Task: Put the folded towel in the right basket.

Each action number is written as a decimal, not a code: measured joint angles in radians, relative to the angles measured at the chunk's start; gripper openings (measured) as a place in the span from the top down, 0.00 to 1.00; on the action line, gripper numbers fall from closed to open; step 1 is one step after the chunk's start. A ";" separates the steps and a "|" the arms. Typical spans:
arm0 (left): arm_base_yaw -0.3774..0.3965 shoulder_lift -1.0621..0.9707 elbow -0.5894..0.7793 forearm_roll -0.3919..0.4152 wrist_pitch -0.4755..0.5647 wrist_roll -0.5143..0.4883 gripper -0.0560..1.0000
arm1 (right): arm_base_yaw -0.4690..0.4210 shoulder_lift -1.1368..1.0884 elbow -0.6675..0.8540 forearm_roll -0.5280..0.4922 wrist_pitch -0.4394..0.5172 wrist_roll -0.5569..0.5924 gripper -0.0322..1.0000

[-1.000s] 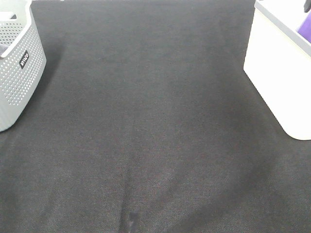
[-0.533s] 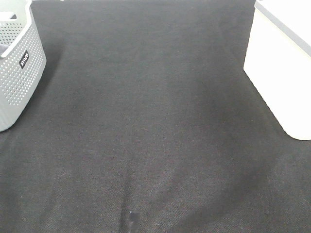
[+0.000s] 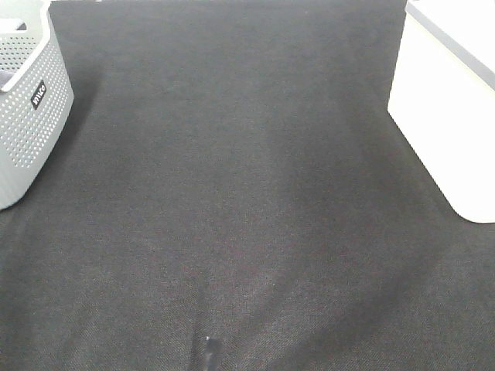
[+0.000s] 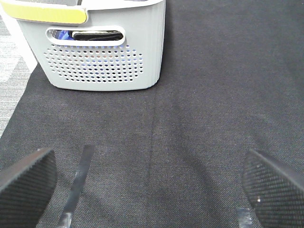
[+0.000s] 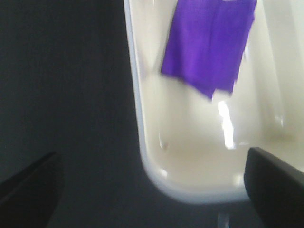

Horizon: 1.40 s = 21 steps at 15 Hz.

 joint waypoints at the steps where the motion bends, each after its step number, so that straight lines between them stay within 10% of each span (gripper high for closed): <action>1: 0.000 0.000 0.000 0.000 0.000 0.000 0.01 | 0.000 -0.158 0.160 0.000 -0.044 0.004 0.02; 7: 0.000 0.000 0.000 0.000 0.000 0.000 0.01 | 0.000 -0.984 0.781 -0.005 -0.070 0.016 0.02; 21: 0.000 0.000 0.000 0.000 0.000 0.000 0.01 | 0.000 -1.446 1.022 0.031 -0.054 0.001 0.02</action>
